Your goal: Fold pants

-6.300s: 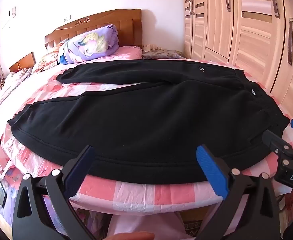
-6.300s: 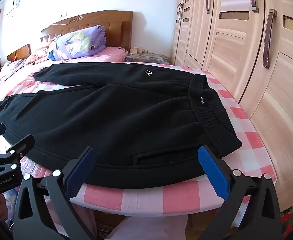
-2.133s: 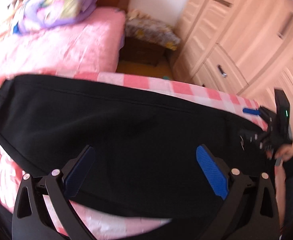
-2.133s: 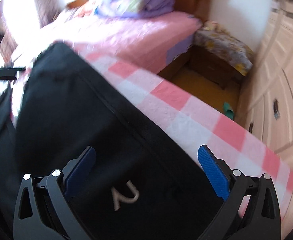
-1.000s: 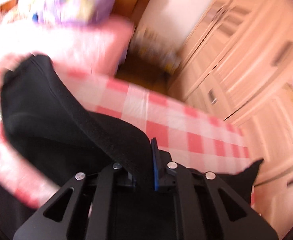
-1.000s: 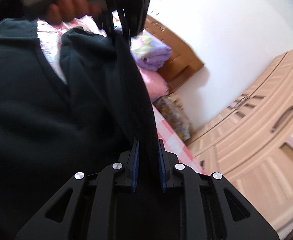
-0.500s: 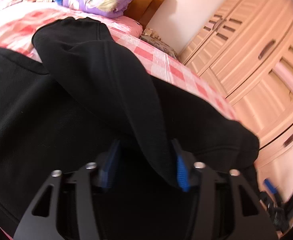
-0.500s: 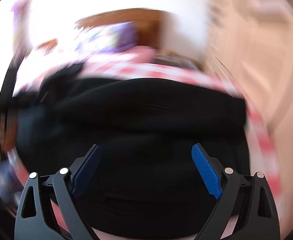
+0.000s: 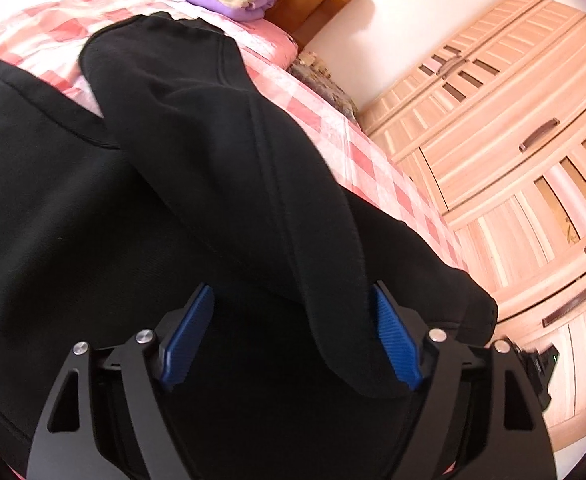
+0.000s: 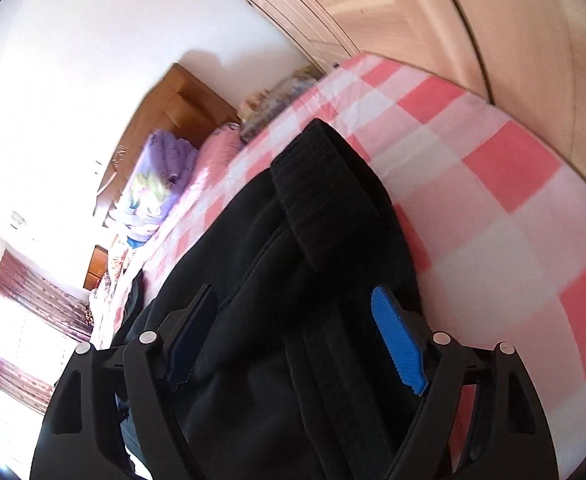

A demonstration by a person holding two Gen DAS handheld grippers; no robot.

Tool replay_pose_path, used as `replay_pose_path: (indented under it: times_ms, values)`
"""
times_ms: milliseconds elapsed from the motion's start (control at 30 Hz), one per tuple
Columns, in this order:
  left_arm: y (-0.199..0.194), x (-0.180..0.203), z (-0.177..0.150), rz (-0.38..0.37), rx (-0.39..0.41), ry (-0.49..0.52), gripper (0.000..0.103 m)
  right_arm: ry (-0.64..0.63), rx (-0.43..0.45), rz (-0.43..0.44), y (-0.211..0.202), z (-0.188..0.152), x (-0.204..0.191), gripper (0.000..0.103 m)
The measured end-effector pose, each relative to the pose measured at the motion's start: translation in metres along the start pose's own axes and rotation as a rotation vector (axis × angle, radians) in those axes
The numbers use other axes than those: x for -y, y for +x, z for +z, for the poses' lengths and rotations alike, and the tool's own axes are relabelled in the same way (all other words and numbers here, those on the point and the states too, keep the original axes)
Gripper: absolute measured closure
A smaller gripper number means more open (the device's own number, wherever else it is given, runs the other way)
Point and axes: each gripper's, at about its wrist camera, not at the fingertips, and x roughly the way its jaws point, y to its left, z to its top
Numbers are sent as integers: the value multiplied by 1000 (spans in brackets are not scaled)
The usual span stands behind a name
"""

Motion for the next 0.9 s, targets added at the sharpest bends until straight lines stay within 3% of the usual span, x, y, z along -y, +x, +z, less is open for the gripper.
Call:
replay_pose_path:
  times_ms: [67, 133, 233, 267, 300, 333, 533, 633, 667, 700, 733, 767, 867, 900]
  values:
    - [4, 4, 2, 3, -13, 9, 21, 26, 3, 2, -5, -21, 6, 29]
    - [5, 4, 2, 5, -17, 18, 18, 36, 33, 10, -2, -20, 8, 43]
    - [11, 8, 6, 23, -22, 26, 17, 34, 30, 10, -7, -31, 5, 54]
    - [11, 8, 7, 26, -23, 26, 15, 26, 36, 4, -8, -31, 5, 59]
    - [12, 9, 8, 30, -28, 24, 15, 10, 51, 3, -14, -33, 2, 72]
    - [10, 9, 7, 35, -33, 24, 14, 3, 78, 18, -23, -36, -1, 77]
    - [11, 13, 13, 140, -40, 26, 10, -31, 182, 89, -64, -33, -31, 83]
    - [21, 22, 17, 240, -81, 74, 10, -54, 198, 129, -74, -27, -48, 84]
    - [23, 25, 19, 263, -85, 85, 13, -61, 203, 133, -79, -28, -52, 84]
    - [27, 29, 23, 291, -92, 103, 24, -66, 207, 136, -81, -28, -57, 84]
    - [30, 32, 26, 305, -109, 119, 75, -65, 207, 138, -80, -26, -58, 84]
    - [28, 35, 34, 288, -112, 118, 87, -63, 206, 139, -80, -24, -60, 84]
    - [6, 49, 68, 177, -37, 117, 89, -59, 207, 129, -81, -14, -63, 85]
    - [-7, 52, 90, 94, 1, 87, 89, -47, 204, 136, -81, -11, -63, 85]
